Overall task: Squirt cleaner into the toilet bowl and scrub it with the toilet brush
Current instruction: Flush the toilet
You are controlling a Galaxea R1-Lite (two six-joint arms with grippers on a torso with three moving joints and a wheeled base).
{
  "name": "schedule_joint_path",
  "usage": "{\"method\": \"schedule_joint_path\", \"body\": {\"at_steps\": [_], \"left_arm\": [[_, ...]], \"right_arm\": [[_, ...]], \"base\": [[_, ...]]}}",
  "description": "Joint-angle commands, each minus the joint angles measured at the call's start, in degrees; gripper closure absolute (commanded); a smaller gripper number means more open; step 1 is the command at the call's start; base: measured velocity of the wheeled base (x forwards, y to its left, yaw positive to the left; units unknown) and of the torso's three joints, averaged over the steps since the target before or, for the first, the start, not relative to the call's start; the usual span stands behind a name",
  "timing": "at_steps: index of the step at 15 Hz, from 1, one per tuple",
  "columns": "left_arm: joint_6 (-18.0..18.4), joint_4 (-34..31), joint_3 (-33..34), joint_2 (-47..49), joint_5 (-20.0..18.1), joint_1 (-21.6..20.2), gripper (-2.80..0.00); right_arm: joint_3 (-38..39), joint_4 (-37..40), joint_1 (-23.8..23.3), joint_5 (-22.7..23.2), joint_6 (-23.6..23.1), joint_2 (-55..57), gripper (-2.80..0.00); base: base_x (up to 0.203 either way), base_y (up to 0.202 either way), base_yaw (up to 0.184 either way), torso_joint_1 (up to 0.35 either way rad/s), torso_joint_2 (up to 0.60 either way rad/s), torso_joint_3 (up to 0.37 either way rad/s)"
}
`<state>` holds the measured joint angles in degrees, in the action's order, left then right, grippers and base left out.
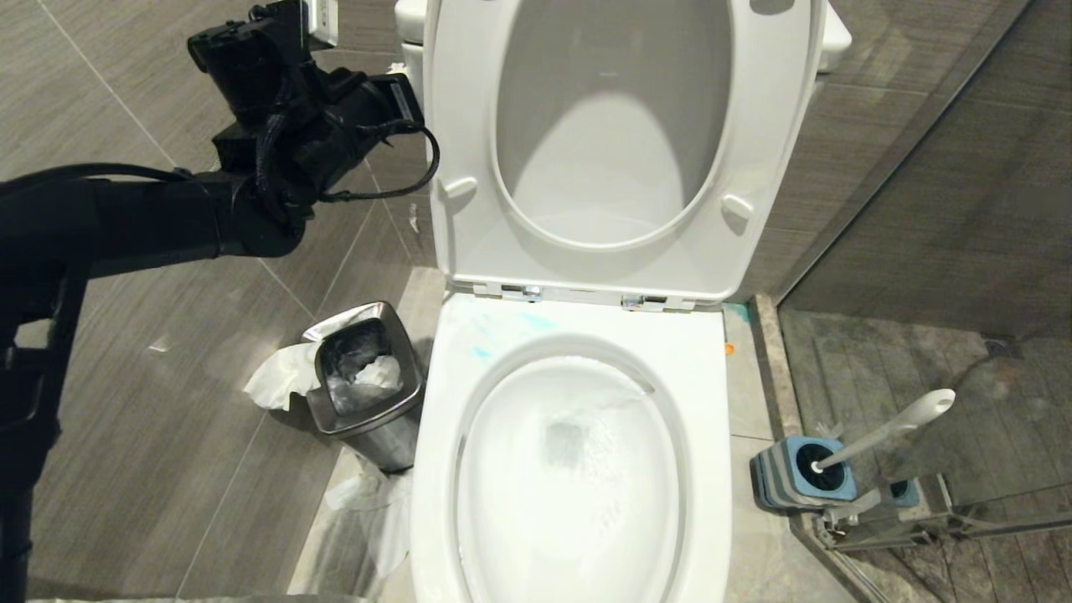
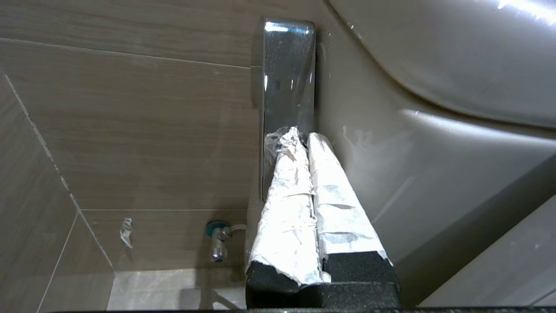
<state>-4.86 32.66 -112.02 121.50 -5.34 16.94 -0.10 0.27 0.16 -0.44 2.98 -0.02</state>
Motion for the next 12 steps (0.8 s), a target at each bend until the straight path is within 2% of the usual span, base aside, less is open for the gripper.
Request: {"method": "schedule_joint_path", "body": {"at_steps": [1, 8, 12], "left_arm": [[0.2, 0.5, 0.0, -3.0, -0.1, -0.1, 0.0], [1.7, 0.5, 0.0, -9.6, 0.1, -1.5, 0.0], [2.5, -0.7, 0.0, -13.2, 0.1, -3.7, 0.0]], "right_arm": [[0.0, 0.0, 0.0, 0.0, 0.0, 0.0, 0.0], [0.0, 0.0, 0.0, 0.0, 0.0, 0.0, 0.0], [0.0, 0.0, 0.0, 0.0, 0.0, 0.0, 0.0]], "base": [[0.0, 0.0, 0.0, 0.0, 0.0, 0.0], [0.0, 0.0, 0.0, 0.0, 0.0, 0.0], [0.0, 0.0, 0.0, 0.0, 0.0, 0.0]]}}
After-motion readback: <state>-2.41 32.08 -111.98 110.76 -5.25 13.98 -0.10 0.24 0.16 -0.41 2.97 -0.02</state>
